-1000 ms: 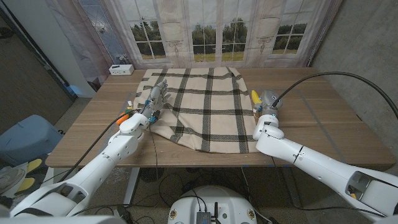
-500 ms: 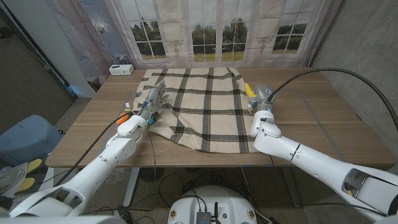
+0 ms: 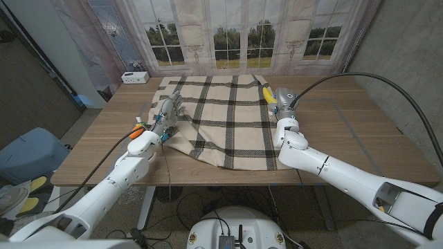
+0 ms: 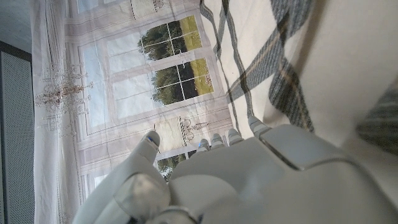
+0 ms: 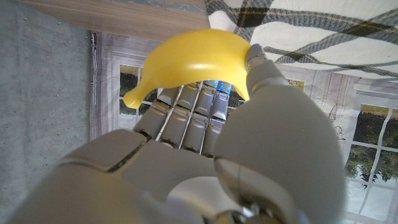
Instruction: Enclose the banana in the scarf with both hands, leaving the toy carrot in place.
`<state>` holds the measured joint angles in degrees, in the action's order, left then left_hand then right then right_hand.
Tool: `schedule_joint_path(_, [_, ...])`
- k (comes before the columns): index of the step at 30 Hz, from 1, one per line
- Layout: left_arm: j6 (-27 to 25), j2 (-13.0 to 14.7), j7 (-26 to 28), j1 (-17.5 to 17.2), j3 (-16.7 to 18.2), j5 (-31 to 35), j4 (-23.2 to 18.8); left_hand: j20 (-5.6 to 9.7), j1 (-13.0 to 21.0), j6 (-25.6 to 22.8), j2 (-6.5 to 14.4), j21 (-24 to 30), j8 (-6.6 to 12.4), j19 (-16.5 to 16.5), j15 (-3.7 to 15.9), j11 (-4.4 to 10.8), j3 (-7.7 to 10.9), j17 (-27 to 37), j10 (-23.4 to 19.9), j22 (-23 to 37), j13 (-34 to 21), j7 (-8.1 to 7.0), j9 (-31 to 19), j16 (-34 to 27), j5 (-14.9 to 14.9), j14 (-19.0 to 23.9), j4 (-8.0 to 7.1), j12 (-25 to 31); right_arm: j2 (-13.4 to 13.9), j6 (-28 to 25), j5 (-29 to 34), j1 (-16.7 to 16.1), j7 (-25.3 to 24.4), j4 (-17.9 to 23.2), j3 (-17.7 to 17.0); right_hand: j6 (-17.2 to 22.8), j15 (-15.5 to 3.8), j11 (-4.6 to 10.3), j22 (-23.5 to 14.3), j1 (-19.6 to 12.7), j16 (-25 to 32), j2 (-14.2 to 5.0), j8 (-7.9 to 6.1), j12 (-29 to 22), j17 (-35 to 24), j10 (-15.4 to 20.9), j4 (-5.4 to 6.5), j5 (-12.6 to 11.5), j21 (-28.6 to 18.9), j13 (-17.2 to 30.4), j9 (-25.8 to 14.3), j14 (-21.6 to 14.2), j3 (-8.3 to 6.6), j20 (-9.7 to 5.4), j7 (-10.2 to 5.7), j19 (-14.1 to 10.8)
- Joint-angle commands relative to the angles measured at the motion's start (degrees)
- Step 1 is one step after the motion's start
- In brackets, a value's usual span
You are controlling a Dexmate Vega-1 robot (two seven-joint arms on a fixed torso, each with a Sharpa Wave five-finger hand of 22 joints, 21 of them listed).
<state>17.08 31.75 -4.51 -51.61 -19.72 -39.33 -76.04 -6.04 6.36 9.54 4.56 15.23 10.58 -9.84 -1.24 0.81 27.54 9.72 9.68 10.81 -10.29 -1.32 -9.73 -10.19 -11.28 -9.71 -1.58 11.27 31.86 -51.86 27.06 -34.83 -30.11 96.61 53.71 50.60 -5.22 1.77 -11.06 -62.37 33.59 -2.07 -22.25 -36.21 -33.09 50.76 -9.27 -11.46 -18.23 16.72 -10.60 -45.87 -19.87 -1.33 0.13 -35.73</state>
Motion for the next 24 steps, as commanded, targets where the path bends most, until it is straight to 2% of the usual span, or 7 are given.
schedule_joint_path(1, [0.63,0.95,1.16,-2.24,1.0,-0.27,-1.73,-0.26,0.01,8.34,0.29,-0.1,-0.14,-0.93,-0.37,-0.31,-0.24,0.27,11.02,0.07,-0.14,-0.31,-0.24,-0.21,-0.36,-10.01,-0.13,0.17,-2.1,4.73,3.07,2.1,2.46,-3.05,1.08,9.92,-7.46,2.45,-0.26,-3.93,-0.2,-4.09,-2.02,-0.34,-0.44,2.35,0.41,-0.35,-0.25,5.54,-1.73,-0.47,-0.41,0.17,-5.4,-0.34])
schedule_joint_path(9, [0.78,1.54,1.91,-3.47,1.56,-0.31,-2.86,-0.3,0.02,8.33,0.32,-0.25,-0.15,-0.85,-0.4,0.1,-0.32,0.27,11.04,0.08,-0.14,-0.3,-0.24,-0.21,-0.36,-9.95,-0.07,0.14,-3.27,7.96,4.39,3.06,3.86,-4.9,1.32,9.93,-7.46,2.45,-0.26,-3.91,-0.61,-4.1,-2.18,-0.36,-0.65,2.29,0.47,-0.35,-0.35,5.42,-1.73,-0.61,-0.39,0.19,-5.45,-0.4])
schedule_joint_path(20, [1.15,1.94,2.43,-4.67,2.09,-0.42,-3.61,-0.36,0.03,8.34,0.34,-0.42,-0.16,-0.89,-0.37,-0.37,-0.4,0.27,11.01,0.08,-0.14,-0.28,-0.24,-0.19,-0.36,-9.98,-0.01,0.14,-4.65,12.52,5.59,3.93,5.43,-7.07,1.61,9.9,-7.46,2.47,-0.26,-3.94,-1.01,-4.08,-2.37,-0.47,-0.99,2.31,0.49,-0.36,-0.44,5.37,-1.71,-0.92,-0.35,0.17,-5.47,-0.36])
schedule_joint_path(22, [1.25,1.95,2.41,-4.9,2.2,-0.57,-3.71,-0.38,0.03,8.33,0.35,-0.46,-0.15,-0.87,-0.42,0.15,-0.42,0.27,11.2,0.08,-0.14,-0.27,-0.24,-0.19,-0.36,-9.97,0.01,0.06,-4.94,13.24,5.83,4.09,5.56,-7.51,1.67,9.93,-7.33,2.39,-0.26,-3.85,-1.2,-4.08,-2.42,-0.48,-1.03,2.3,0.56,-0.36,-0.46,5.33,-1.71,-0.83,-0.32,0.17,-5.46,-0.36])
schedule_joint_path(24, [1.27,2.07,2.55,-5.13,2.24,-0.48,-3.92,-0.38,0.03,8.33,0.36,-0.49,-0.16,-0.86,-0.38,-0.22,-0.43,0.27,11.06,0.09,-0.14,-0.28,-0.24,-0.18,-0.36,-9.99,0.02,0.12,-5.36,13.99,5.83,4.15,5.48,-7.96,1.5,9.97,-7.36,2.35,-0.26,-3.86,-1.27,-4.07,-2.47,-0.51,-1.1,2.32,0.55,-0.36,-0.49,5.34,-1.7,-0.84,-0.31,0.18,-5.44,-0.38])
